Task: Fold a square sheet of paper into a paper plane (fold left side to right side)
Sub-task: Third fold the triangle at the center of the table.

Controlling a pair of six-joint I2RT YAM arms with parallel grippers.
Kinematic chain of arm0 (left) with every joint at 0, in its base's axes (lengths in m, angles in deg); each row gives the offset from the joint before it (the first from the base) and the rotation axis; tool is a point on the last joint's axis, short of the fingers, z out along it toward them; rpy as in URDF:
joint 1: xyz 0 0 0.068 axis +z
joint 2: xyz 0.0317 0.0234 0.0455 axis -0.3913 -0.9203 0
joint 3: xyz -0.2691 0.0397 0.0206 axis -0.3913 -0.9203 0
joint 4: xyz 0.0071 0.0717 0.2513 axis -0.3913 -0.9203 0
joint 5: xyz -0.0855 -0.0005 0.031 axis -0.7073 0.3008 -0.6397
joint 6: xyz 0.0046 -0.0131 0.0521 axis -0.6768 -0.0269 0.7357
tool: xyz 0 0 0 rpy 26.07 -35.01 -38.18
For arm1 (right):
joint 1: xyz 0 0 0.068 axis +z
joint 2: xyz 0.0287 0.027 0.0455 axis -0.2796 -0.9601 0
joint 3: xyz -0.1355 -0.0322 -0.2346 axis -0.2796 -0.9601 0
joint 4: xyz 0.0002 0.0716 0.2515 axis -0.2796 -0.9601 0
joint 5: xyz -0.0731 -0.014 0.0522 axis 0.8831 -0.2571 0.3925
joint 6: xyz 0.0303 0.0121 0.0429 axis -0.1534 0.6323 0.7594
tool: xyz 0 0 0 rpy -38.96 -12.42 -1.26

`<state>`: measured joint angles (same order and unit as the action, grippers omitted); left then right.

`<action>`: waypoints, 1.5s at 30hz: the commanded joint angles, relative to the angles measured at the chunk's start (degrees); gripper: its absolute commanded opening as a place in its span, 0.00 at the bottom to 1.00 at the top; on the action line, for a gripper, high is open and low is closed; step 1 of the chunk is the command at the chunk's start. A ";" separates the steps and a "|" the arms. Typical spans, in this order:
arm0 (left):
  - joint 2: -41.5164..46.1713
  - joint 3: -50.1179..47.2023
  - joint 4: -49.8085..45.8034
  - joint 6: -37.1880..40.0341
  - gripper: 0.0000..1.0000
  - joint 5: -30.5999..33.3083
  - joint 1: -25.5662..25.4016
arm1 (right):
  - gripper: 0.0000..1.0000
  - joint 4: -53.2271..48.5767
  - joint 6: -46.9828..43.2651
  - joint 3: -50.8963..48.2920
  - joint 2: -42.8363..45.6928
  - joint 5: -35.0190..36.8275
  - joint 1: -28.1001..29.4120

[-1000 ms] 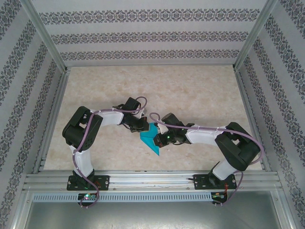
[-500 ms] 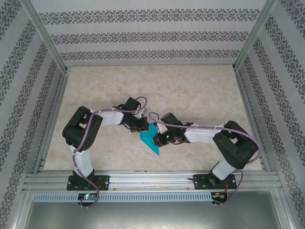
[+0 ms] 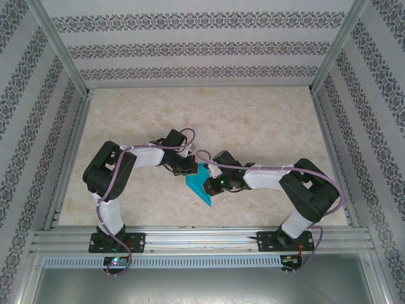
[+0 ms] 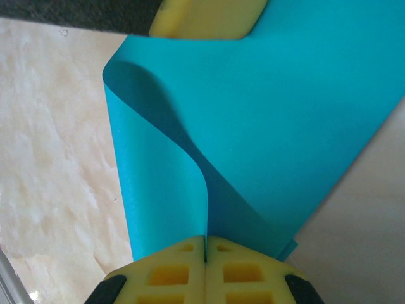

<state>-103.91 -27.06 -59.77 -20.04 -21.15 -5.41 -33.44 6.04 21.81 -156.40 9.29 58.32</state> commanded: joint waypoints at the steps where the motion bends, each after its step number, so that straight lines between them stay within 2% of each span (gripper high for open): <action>1: -2.23 -0.85 -1.30 0.78 0.05 2.56 -0.82 | 0.00 -0.59 -0.30 0.90 -1.99 0.10 -0.59; 8: 0.99 1.20 -1.89 1.15 0.16 2.62 -0.85 | 0.00 -1.07 0.49 -0.27 -2.79 0.01 -0.57; 14: 8.42 2.40 -3.60 2.58 0.21 6.56 0.60 | 0.00 -1.03 1.23 -1.20 -3.01 0.01 -0.61; 20: 19.87 -4.93 -0.69 1.64 0.15 7.31 2.41 | 0.00 -1.03 1.52 -1.21 -3.41 0.00 -0.75; 25: 25.58 -13.76 6.35 -1.59 0.10 1.14 1.67 | 0.00 -1.05 1.48 -1.12 -3.85 -0.17 -0.95; 29: 25.55 -18.41 13.43 -5.62 0.09 -2.88 -0.36 | 0.00 -1.19 1.48 -1.12 -4.11 -0.25 -1.02; 34: 22.26 -20.84 19.59 -9.07 0.08 -3.63 -3.20 | 0.00 -1.76 1.48 -0.96 -4.54 0.01 -1.13; 45: 14.29 -20.45 22.47 -10.07 0.07 -1.50 -6.36 | 0.00 -2.69 1.31 -0.50 -5.34 -0.08 -1.13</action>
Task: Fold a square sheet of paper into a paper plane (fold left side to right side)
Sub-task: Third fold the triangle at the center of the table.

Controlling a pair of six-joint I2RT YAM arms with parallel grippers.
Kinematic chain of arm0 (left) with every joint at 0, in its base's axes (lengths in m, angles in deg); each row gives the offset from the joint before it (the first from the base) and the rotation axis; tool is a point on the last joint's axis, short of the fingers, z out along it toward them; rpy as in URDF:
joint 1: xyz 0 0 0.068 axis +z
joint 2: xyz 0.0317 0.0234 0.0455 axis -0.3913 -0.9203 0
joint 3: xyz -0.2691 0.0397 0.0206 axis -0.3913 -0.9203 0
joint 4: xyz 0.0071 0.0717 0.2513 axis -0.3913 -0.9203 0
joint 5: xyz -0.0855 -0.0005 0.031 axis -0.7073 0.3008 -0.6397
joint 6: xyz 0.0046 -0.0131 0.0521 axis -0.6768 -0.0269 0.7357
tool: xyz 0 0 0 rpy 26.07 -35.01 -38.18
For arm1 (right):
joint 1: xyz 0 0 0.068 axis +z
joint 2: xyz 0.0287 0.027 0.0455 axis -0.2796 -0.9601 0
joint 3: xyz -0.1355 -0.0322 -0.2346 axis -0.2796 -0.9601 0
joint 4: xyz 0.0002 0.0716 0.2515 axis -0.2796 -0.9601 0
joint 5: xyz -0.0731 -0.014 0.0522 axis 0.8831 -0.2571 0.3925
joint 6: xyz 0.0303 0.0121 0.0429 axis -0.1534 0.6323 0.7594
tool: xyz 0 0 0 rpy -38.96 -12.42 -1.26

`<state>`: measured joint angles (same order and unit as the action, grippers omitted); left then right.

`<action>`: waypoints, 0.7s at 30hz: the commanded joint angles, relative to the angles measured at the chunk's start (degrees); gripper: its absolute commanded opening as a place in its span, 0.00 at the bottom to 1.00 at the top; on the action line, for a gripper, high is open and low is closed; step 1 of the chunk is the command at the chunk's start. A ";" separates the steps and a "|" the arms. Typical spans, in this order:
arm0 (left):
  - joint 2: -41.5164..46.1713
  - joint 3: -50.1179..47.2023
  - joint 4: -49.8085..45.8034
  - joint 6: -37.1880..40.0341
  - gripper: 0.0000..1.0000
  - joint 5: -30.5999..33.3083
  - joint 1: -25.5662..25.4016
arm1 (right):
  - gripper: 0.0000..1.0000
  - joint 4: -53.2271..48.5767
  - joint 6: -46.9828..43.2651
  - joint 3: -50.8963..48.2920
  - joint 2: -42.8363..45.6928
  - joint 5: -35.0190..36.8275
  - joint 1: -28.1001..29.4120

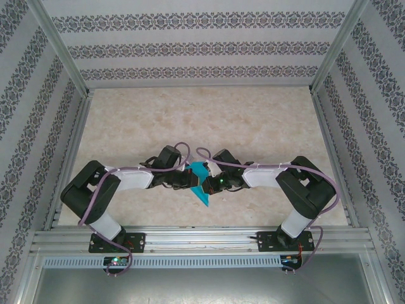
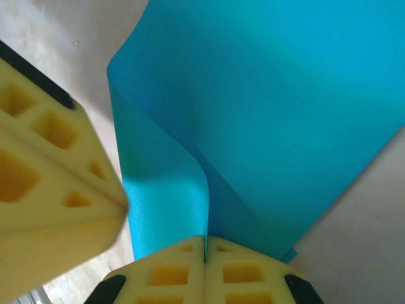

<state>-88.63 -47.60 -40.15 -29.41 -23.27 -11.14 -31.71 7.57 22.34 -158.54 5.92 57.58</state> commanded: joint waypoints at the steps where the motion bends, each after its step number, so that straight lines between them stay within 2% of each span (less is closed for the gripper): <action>1: -1.42 -0.11 2.93 -0.72 0.07 0.73 -0.63 | 0.00 -4.53 -0.25 -0.96 -3.20 3.29 -0.36; 21: -2.61 -3.10 2.24 0.05 0.07 4.48 -0.63 | 0.01 -6.24 -0.94 0.00 -4.08 3.64 -0.45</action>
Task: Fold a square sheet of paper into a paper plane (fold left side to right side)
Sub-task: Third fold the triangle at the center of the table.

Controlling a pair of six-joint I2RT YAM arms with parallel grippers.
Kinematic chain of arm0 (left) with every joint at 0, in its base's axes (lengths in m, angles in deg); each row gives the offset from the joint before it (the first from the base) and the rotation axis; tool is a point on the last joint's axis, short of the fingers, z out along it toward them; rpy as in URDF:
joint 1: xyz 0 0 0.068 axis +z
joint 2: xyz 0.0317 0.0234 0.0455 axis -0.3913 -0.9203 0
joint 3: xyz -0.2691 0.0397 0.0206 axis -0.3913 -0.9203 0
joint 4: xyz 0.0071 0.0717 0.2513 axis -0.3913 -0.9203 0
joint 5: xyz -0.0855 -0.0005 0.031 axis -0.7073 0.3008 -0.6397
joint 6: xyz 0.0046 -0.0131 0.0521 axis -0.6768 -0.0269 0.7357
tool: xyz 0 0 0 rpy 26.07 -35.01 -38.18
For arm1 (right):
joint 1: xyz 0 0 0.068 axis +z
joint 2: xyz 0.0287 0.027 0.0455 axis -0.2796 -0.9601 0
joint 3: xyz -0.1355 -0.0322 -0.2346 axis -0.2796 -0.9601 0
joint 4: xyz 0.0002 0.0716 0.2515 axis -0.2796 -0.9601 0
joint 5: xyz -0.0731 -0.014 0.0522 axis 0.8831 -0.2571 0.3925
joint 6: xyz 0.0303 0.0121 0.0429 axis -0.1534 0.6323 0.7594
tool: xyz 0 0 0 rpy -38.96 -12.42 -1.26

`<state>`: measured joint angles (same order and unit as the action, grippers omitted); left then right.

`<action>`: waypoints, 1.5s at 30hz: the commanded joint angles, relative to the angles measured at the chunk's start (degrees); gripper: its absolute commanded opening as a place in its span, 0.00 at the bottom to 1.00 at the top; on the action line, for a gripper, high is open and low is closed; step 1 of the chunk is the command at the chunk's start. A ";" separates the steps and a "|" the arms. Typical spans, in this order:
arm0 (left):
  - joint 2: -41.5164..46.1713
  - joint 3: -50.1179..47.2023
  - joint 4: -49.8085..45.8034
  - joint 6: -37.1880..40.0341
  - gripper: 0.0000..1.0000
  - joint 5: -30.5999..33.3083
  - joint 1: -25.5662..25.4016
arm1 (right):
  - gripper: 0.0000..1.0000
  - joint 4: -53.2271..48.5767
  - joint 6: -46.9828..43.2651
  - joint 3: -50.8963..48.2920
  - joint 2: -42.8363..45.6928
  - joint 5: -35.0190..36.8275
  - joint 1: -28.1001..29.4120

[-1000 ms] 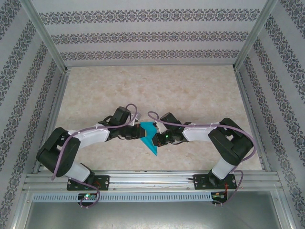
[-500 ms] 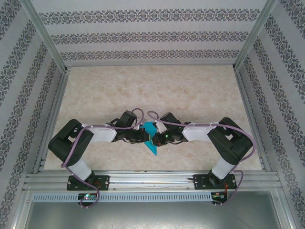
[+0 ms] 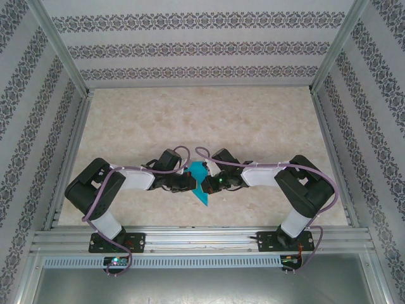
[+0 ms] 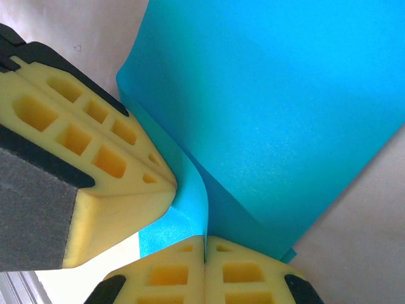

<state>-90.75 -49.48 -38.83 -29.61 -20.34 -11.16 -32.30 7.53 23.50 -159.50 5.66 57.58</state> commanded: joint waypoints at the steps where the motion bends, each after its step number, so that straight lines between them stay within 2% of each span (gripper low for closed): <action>1: -0.49 -1.27 0.92 0.32 0.07 1.69 -0.61 | 0.01 -5.68 -0.91 -1.13 -3.12 3.95 -0.45; 9: -1.17 -2.48 0.35 0.87 0.06 3.20 -0.61 | 0.07 -5.61 -0.28 -0.39 -2.55 3.21 -0.76; 14: -1.99 -2.92 0.83 0.83 0.06 3.48 -0.61 | 0.15 -5.42 0.51 1.78 -0.40 1.70 -1.64; 18: -2.25 -2.94 1.01 0.78 0.06 3.47 -0.61 | 0.25 -5.70 1.30 2.82 2.34 0.70 -2.80; 22: -2.16 -2.97 1.26 0.78 0.06 3.41 -0.61 | 0.40 -6.97 2.16 1.88 6.25 -0.03 -4.30; 25: -2.08 -2.92 1.35 0.84 0.06 3.42 -0.61 | 0.44 -8.13 2.92 -0.15 9.32 -0.70 -5.06; 27: -1.99 -2.90 1.44 0.80 0.06 3.41 -0.61 | 0.42 -8.19 3.86 -1.64 11.56 -1.99 -5.07; 32: -1.81 -2.75 1.49 0.70 0.06 3.40 -0.61 | 0.17 -4.46 8.14 -5.32 13.89 -10.01 -3.88; 34: -1.73 -2.70 1.45 0.69 0.06 3.41 -0.61 | 0.11 -3.62 9.28 -5.70 13.22 -11.40 -2.58; 45: -1.37 -2.43 0.66 0.96 0.06 3.59 -0.61 | 0.09 -2.34 10.19 -4.32 8.02 -10.16 0.82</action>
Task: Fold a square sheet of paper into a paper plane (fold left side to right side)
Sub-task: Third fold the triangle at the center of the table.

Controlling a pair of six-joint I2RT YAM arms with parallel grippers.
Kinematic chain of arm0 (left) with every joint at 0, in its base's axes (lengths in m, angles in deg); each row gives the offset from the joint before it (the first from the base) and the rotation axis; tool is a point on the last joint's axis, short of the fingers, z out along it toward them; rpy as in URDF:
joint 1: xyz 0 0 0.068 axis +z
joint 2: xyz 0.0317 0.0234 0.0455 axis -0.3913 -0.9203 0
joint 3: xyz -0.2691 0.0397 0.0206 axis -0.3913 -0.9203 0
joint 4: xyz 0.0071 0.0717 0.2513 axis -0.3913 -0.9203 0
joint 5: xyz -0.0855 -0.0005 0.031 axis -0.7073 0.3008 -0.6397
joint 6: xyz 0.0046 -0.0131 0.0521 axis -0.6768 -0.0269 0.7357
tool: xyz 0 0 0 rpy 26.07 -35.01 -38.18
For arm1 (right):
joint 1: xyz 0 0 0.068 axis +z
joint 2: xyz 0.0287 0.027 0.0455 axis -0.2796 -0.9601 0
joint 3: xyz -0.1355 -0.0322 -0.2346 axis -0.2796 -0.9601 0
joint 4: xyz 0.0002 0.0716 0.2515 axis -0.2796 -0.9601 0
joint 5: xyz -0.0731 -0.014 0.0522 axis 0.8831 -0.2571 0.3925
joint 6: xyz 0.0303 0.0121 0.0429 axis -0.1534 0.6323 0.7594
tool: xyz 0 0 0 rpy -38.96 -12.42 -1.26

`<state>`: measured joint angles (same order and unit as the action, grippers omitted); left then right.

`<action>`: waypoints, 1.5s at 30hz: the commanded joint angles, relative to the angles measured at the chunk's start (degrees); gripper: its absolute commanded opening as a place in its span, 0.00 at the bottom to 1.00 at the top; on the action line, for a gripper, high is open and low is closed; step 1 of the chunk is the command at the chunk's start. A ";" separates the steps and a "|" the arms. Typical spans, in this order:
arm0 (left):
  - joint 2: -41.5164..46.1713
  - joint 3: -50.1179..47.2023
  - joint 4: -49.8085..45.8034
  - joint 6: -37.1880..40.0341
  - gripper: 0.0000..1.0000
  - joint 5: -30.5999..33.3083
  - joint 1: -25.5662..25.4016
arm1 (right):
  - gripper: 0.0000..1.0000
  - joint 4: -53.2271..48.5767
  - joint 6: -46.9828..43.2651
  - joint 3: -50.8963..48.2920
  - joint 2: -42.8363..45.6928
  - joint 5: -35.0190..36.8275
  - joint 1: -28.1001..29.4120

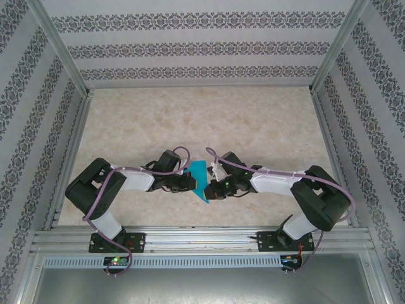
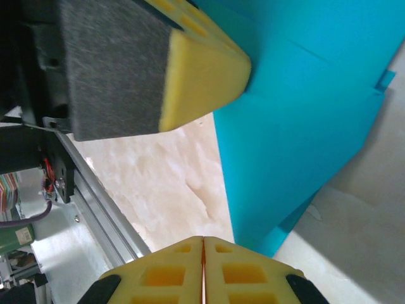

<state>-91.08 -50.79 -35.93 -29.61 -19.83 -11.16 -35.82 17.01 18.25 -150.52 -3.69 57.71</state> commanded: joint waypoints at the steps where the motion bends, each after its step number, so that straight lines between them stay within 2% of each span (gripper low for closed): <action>1: -1.04 -1.06 -2.32 0.97 0.06 3.05 -0.61 | 0.09 1.18 0.70 0.97 -1.26 -0.76 0.76; 41: -1.22 -0.63 -3.05 1.37 0.06 3.00 -0.61 | 0.10 -0.97 -0.69 1.30 -5.49 3.93 1.43; 45: -0.58 -0.62 -2.81 1.14 0.09 2.92 -0.61 | 0.08 -1.92 -0.89 1.48 -6.71 4.62 1.81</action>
<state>-91.06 -50.77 -35.93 -29.59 -19.83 -11.16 -35.63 16.95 18.75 -155.74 -1.07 58.52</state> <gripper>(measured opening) 0.085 0.091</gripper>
